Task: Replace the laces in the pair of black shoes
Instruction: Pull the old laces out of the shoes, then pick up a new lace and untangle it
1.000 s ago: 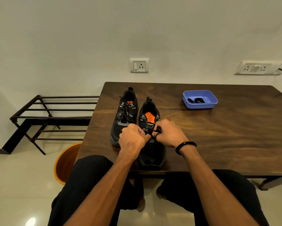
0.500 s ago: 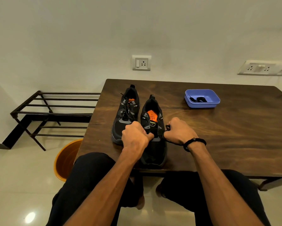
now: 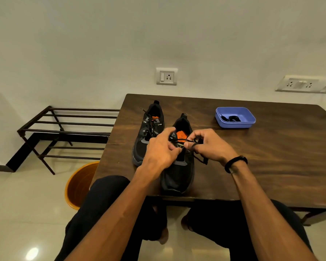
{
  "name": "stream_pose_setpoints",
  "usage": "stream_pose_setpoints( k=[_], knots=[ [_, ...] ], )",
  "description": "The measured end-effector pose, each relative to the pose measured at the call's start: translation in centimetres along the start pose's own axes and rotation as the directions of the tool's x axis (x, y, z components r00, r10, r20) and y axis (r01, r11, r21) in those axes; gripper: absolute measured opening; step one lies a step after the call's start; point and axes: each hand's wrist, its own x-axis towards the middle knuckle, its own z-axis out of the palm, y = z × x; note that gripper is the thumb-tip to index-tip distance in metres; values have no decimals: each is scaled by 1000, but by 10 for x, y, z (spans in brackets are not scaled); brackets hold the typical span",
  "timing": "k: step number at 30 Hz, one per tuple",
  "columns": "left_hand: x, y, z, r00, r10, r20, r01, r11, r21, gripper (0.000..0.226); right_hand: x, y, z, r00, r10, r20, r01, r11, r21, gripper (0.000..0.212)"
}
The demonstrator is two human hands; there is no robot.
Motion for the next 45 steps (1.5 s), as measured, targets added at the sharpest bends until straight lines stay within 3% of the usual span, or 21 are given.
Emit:
stream_pose_setpoints(
  k=[4,7,11,13,16,18,23,27,33,37,41,45],
  knots=[
    [-4,5,-31,996,74,42,-72,996,-50,18,7,-23,10,999,-29,31,25,991,133,7],
    [1,-2,-65,1000,9,-6,-10,998,-55,8,22,-52,26,996,-48,78,32,979,200,10],
    [10,-20,-106,970,-152,-191,123,980,-158,4,50,-104,59,991,-28,133,-14,954,301,5],
    [20,-34,-128,948,-246,-204,232,968,-92,11,70,-127,84,987,-10,160,-36,960,279,10],
    [32,-56,-169,898,-431,-92,436,899,35,9,96,-155,130,979,5,204,-52,973,226,18],
    [32,-79,-193,868,-495,-31,495,862,113,16,109,-169,163,962,20,272,-73,980,183,20],
    [18,-167,-236,797,-598,-90,604,787,125,24,131,-196,237,919,-36,392,64,996,-58,17],
    [-1,-223,-249,807,-580,-107,589,804,78,22,145,-202,281,901,-102,423,223,943,-248,30],
    [-16,-274,-239,837,-540,-92,545,837,43,12,156,-185,320,868,-129,479,311,894,-323,39],
    [-20,-291,-229,857,-509,-78,512,859,23,17,162,-169,334,887,-145,439,308,892,-329,38],
    [-22,-296,-220,871,-488,-59,491,870,42,16,161,-162,338,857,-112,503,321,879,-352,52],
    [-21,-299,-216,863,-503,-36,504,863,17,31,159,-157,332,854,-93,512,309,883,-354,51]
  ],
)
